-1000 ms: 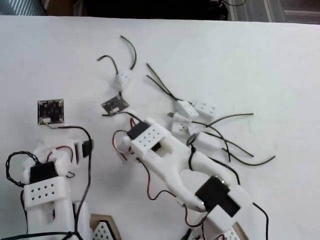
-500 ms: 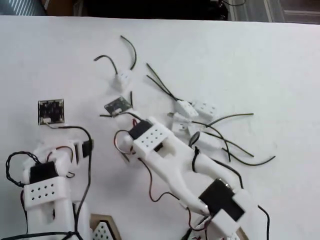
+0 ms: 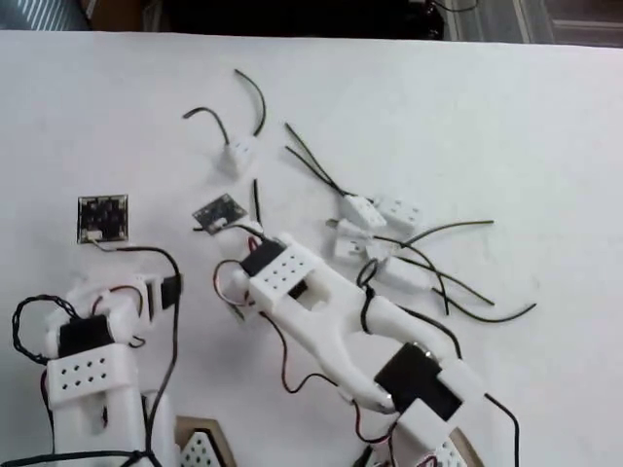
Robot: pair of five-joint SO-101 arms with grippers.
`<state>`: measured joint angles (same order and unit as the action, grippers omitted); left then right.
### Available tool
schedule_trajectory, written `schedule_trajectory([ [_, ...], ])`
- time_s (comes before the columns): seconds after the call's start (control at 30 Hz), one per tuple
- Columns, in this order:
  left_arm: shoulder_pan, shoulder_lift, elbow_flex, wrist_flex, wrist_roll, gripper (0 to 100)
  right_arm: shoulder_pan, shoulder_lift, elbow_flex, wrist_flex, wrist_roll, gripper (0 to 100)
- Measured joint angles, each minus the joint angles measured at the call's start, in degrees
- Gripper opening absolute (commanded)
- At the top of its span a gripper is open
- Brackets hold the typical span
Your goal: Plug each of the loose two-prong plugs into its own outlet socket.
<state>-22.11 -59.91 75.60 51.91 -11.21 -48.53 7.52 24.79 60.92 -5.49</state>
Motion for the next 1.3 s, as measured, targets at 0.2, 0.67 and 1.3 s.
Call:
schedule_trajectory([
  [0.2, 0.0, 0.0, 0.0, 0.0, 0.0, 32, 0.1, 3.2, -1.8, 0.1, -0.2, 10.4],
  [0.67, 0.0, 0.0, 0.0, 0.0, -0.2, 32, 2.9, 4.8, -2.5, 1.7, -0.1, 13.4],
  [1.3, 0.0, 0.0, 0.0, 0.0, -0.2, 32, 6.1, 5.0, -2.6, 0.4, 0.0, 2.5],
])
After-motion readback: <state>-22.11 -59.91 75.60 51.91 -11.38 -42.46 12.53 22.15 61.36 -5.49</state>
